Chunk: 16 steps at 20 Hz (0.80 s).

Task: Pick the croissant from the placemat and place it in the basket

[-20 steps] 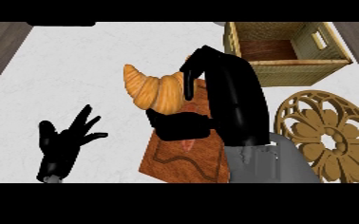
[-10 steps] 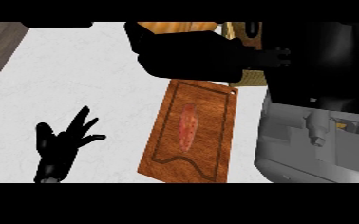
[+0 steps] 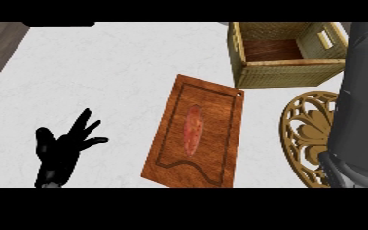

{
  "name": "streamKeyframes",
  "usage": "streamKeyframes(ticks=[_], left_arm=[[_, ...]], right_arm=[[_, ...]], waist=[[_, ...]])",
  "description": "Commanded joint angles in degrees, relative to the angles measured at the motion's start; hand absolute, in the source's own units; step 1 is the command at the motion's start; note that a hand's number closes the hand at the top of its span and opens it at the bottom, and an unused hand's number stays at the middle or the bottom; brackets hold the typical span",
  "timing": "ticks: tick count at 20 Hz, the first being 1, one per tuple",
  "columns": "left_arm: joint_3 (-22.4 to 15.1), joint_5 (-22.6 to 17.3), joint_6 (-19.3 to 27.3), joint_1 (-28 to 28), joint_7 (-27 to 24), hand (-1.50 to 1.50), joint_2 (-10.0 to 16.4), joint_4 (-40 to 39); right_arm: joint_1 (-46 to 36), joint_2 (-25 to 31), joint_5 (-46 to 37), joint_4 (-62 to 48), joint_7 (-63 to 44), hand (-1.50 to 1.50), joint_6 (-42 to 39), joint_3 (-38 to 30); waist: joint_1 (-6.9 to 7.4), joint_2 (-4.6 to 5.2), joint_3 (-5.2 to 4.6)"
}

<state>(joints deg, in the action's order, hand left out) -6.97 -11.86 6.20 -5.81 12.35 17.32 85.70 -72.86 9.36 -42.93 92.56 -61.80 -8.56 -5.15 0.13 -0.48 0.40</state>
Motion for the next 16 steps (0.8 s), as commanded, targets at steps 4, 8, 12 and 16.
streamKeyframes(ticks=[4, 8, 12, 16], left_arm=[[-0.7, 1.8, -0.1, -1.1, 1.7, 0.0, -0.1, -6.0], [-0.1, 1.0, -0.4, 0.1, 3.4, 0.0, -0.1, -4.3], [0.0, 1.3, -0.8, -1.1, 3.0, 0.0, 0.2, -4.6], [-0.2, 2.3, -1.3, 0.5, 0.5, 0.0, -0.5, -7.1]], right_arm=[[-1.3, 5.3, 1.3, -9.1, 1.2, 1.5, -3.9, -3.4], [-2.0, 7.7, 1.6, -18.0, 8.6, 1.5, -0.5, -6.1], [0.1, 7.1, 2.7, -20.7, 11.9, 1.5, 2.8, -7.8], [1.8, 6.5, 3.8, -25.9, 16.3, 1.5, 7.6, -10.4]], waist=[[-0.14, 0.62, -0.46], [0.55, 0.79, -0.44], [0.6, 0.78, -0.42], [0.71, 1.01, -0.44]])
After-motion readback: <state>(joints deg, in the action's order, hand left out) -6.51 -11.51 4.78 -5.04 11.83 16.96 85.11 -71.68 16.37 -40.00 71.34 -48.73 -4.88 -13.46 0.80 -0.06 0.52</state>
